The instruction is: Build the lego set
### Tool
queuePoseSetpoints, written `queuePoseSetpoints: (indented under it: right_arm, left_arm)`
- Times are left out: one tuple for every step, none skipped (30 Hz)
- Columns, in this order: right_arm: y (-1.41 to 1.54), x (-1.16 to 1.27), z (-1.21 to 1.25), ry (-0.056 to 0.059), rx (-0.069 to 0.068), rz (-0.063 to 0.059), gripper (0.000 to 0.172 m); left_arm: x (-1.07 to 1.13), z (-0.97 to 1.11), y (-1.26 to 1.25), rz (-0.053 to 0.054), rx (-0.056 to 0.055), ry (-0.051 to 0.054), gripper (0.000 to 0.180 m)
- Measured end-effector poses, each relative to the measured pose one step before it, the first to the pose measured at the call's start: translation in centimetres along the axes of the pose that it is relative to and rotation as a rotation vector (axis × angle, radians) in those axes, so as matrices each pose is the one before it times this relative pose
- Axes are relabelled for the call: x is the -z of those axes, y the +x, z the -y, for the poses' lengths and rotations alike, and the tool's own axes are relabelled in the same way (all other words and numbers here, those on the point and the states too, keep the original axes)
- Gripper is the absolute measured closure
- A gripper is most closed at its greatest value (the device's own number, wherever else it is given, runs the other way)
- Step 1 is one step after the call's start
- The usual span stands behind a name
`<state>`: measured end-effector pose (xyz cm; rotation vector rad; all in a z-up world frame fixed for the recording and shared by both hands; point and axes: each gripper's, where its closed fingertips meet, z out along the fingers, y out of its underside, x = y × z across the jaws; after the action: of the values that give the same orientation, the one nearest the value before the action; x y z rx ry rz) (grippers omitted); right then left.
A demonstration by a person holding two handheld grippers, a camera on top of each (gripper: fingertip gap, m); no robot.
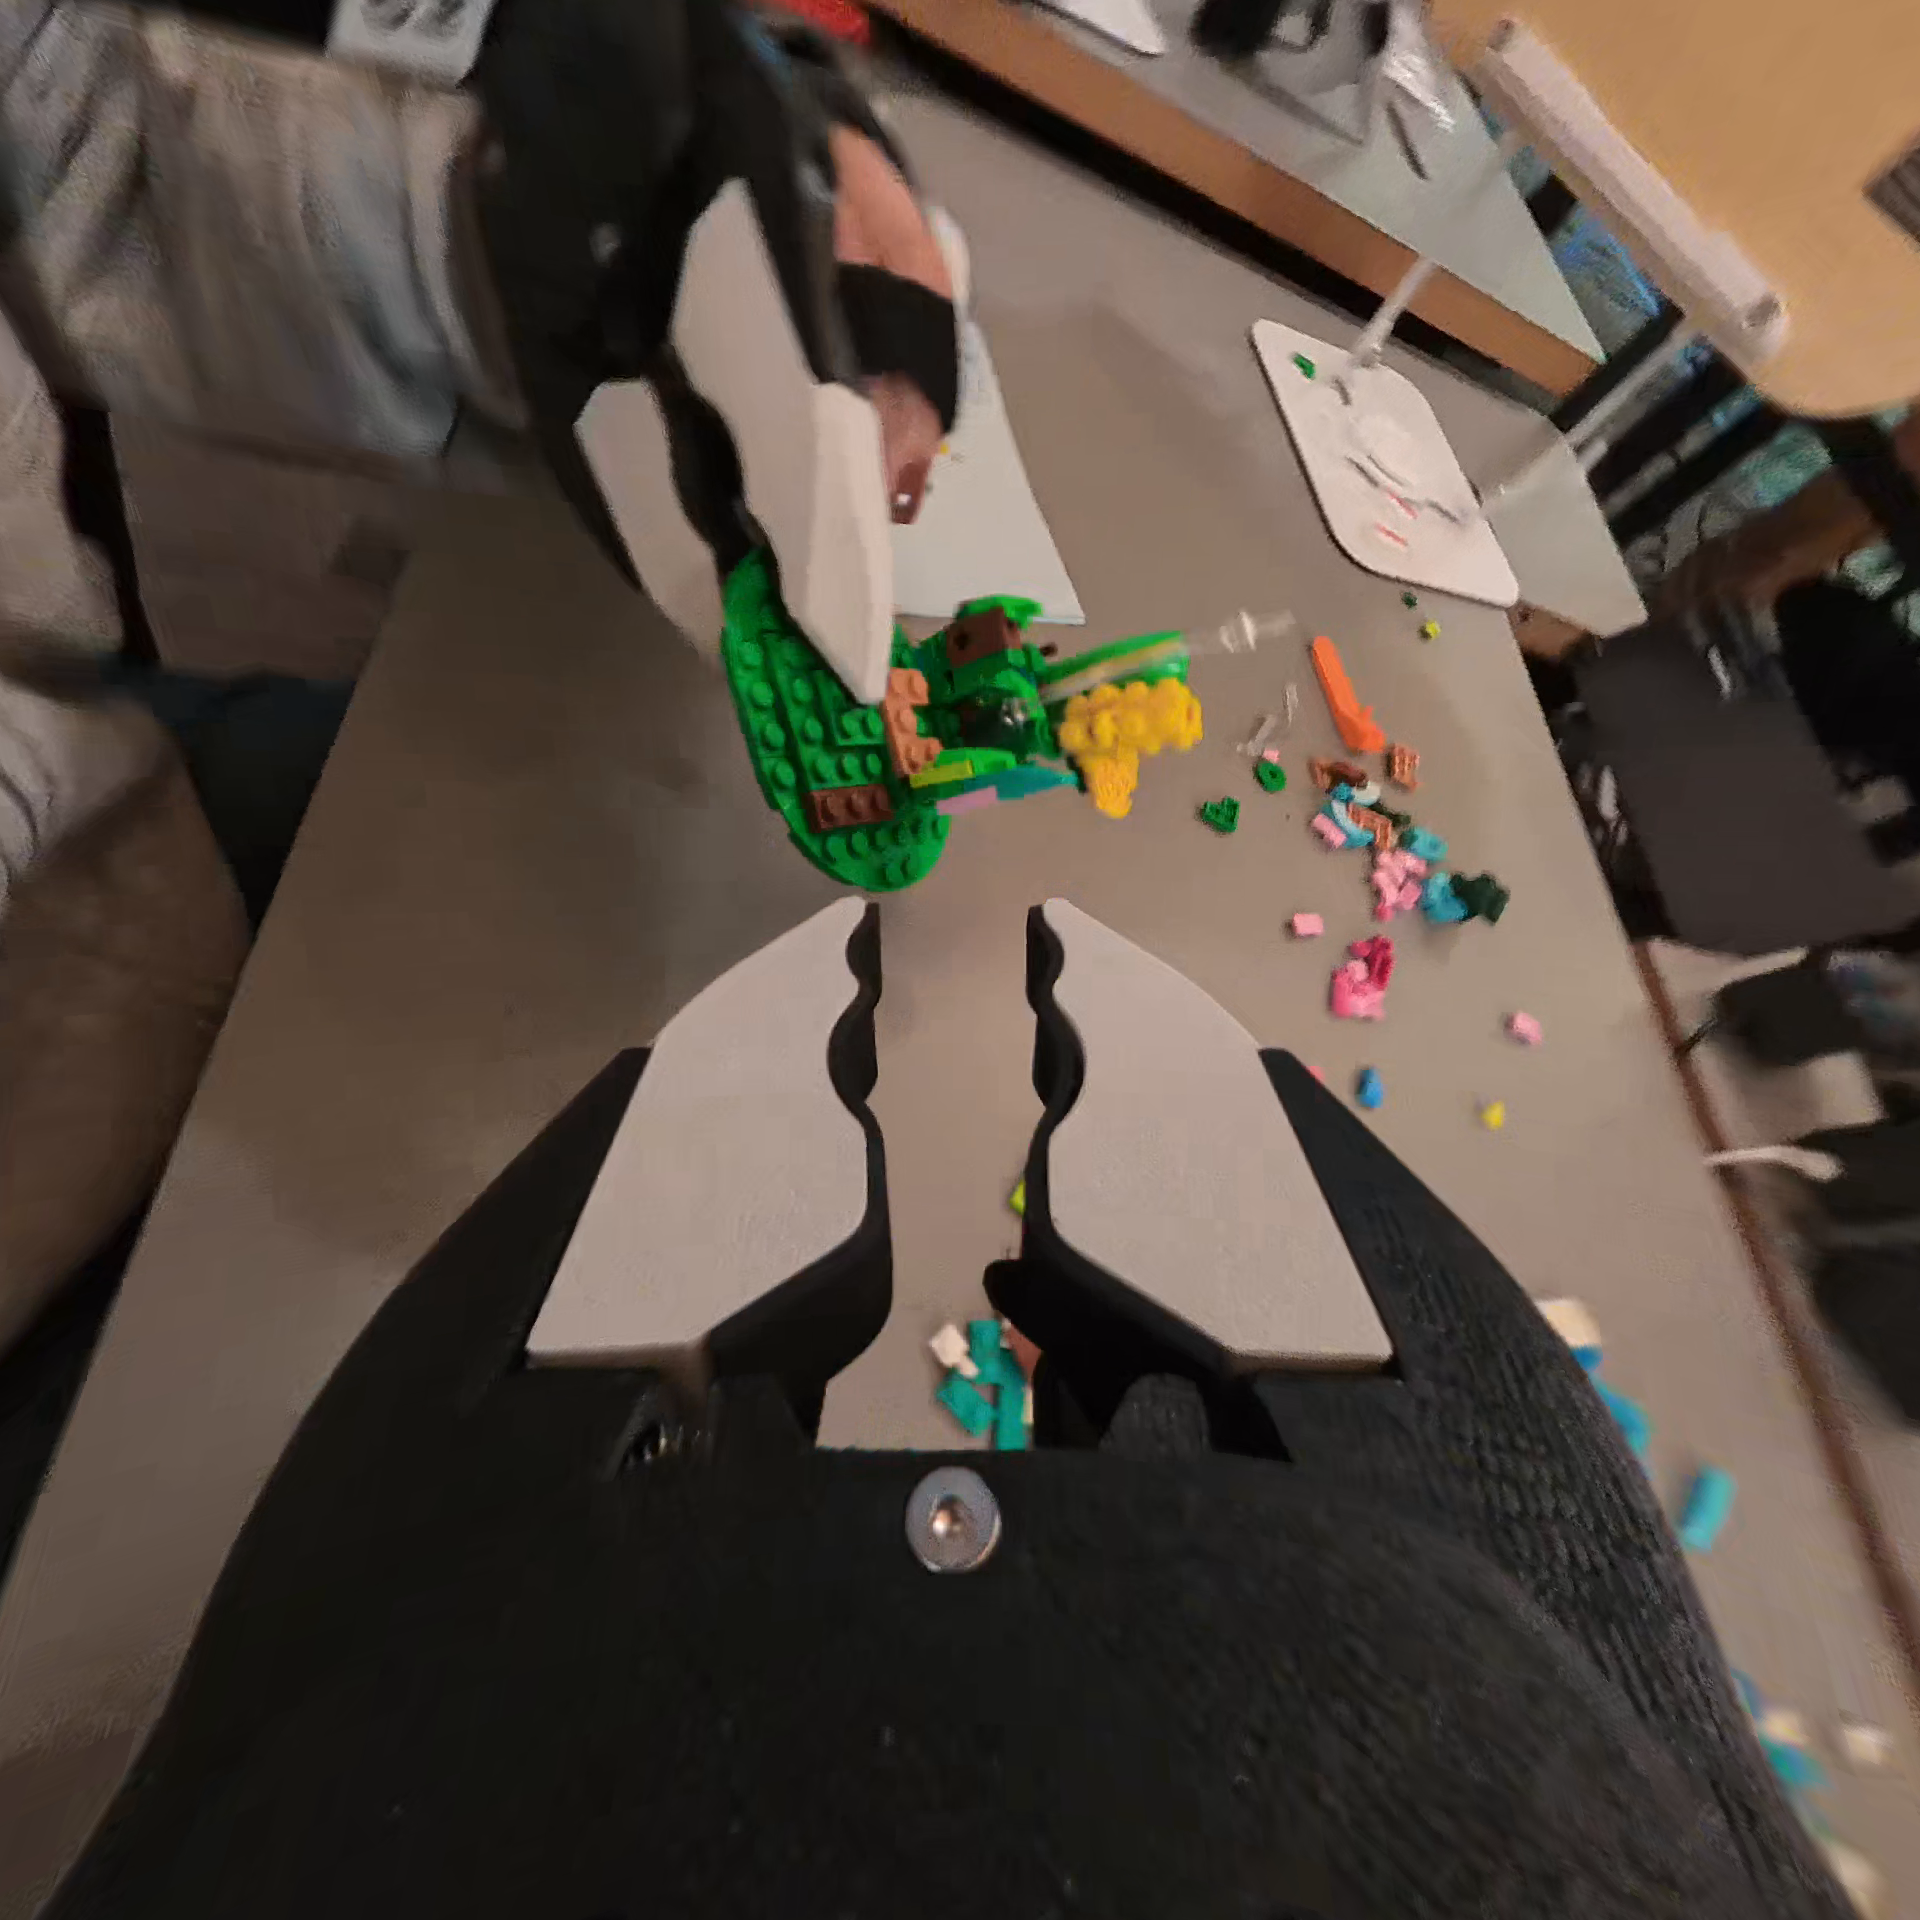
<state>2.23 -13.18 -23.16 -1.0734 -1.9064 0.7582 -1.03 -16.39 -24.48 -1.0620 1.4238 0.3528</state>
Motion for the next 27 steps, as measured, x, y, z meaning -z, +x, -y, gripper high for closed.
queuePoseSetpoints:
  right_arm:
    - [0.004,-0.194,-0.305,0.0217,-0.0559,0.0019,0.148]
    - [0.042,-0.179,-0.069,0.0297,-0.0525,0.0049,0.15]
    - [0.161,-0.163,0.096,0.0327,-0.0583,0.003,0.151]
    - [0.009,-0.149,0.278,0.0361,-0.0658,0.0214,0.152]
    - [0.003,-0.118,0.446,0.0363,-0.0694,0.0259,0.153]
    - [0.174,-0.061,0.528,0.0322,-0.0596,0.013,0.154]
    - [0.208,0.002,0.614,0.0304,-0.0423,0.0066,0.156]
    - [0.012,0.043,0.736,0.03,-0.02,0.0117,0.156]
    - [-0.231,0.042,0.845,0.0333,0.0021,0.0162,0.156]
    - [-0.206,0.019,0.832,0.0272,0.0186,0.0025,0.156]
    - [-0.151,-0.043,0.716,0.0147,0.0375,-0.0093,0.156]
    - [-0.251,-0.096,0.654,0.008,0.0525,-0.0097,0.156]
    - [-0.226,-0.143,0.615,0.0032,0.0561,-0.0153,0.158]
    - [-0.29,-0.176,0.653,0.0057,0.0567,-0.0126,0.159]
    - [-0.341,-0.19,0.708,0.0113,0.0499,-0.0082,0.16]
    - [-0.357,-0.23,0.676,0.0105,0.038,-0.0042,0.16]
    - [-0.421,-0.252,0.619,0.0086,0.0291,0.005,0.16]
    - [-0.446,-0.229,0.572,0.0093,0.0225,0.0104,0.16]
    - [-0.476,-0.199,0.55,0.0115,0.0185,0.0155,0.16]
    - [-0.467,-0.157,0.517,0.0127,0.0154,0.0168,0.16]
    - [-0.402,-0.108,0.472,0.0127,0.0131,0.0133,0.159]
    - [-0.3,-0.058,0.423,0.0115,0.012,0.0071,0.159]
    - [-0.255,-0.035,0.352,0.0075,0.0116,0.0038,0.159]
    - [-0.203,-0.025,0.277,0.0035,0.0114,0.0013,0.159]
    - [-0.193,0.002,0.235,0.0025,0.0126,-0.0012,0.159]
    - [-0.18,0.012,0.231,0.0033,0.0144,-0.0021,0.159]
    - [-0.185,0.006,0.18,0.0015,0.0136,-0.0016,0.159]
  left_arm:
    - [-0.025,0.23,0.167,0.0023,0.0078,0.0229,0.169]
    - [0.055,0.334,0.075,0.0002,0.0288,0.0379,0.169]
    - [0.117,0.355,-0.019,-0.0043,0.0475,0.0454,0.169]
    - [0.164,0.383,-0.01,-0.0171,0.0686,0.0521,0.169]
    - [0.264,0.465,-0.289,-0.0043,0.0777,0.0578,0.169]
    - [0.356,0.55,-0.424,0.0021,0.0764,0.0648,0.169]
    - [0.426,0.682,-0.451,-0.0021,0.08,0.0692,0.169]
    - [0.477,0.79,-0.567,0.0046,0.0761,0.0694,0.169]
    - [0.468,0.927,-0.428,-0.0082,0.0731,0.0714,0.169]
    - [0.465,1.039,-0.412,-0.0065,0.0698,0.073,0.17]
    - [0.446,1.112,-0.359,-0.0061,0.0624,0.0758,0.17]
    - [0.39,1.089,-0.252,-0.0094,0.0588,0.0713,0.17]
    - [0.346,1.016,-0.218,-0.0076,0.0506,0.0661,0.17]
    - [0.273,0.903,-0.143,-0.0069,0.0386,0.058,0.17]
    - [0.204,0.749,-0.021,-0.0129,0.0354,0.0489,0.17]
    - [0.154,0.626,0.099,-0.0203,0.0366,0.041,0.17]
    - [0.095,0.495,0.155,-0.0213,0.033,0.0335,0.17]
    - [0.042,0.385,0.178,-0.0184,0.0236,0.0277,0.17]
    - [0.0,0.276,0.187,-0.017,0.0176,0.0196,0.17]
    - [-0.045,0.142,0.186,-0.0138,0.009,0.008,0.17]
    - [-0.071,0.036,0.174,-0.0099,-0.0004,-0.0026,0.169]
    - [-0.087,0.032,0.153,-0.0051,-0.0072,-0.0074,0.169]
    - [-0.099,0.108,0.205,-0.0072,-0.0103,-0.0049,0.169]
    - [-0.118,0.192,0.221,-0.0101,-0.0071,-0.0029,0.169]
    - [-0.126,0.247,0.237,-0.0113,-0.0056,-0.0001,0.169]
    - [-0.102,0.308,0.173,-0.0089,-0.0042,0.0041,0.169]
    - [-0.073,0.288,0.102,-0.0044,-0.0057,0.0048,0.169]
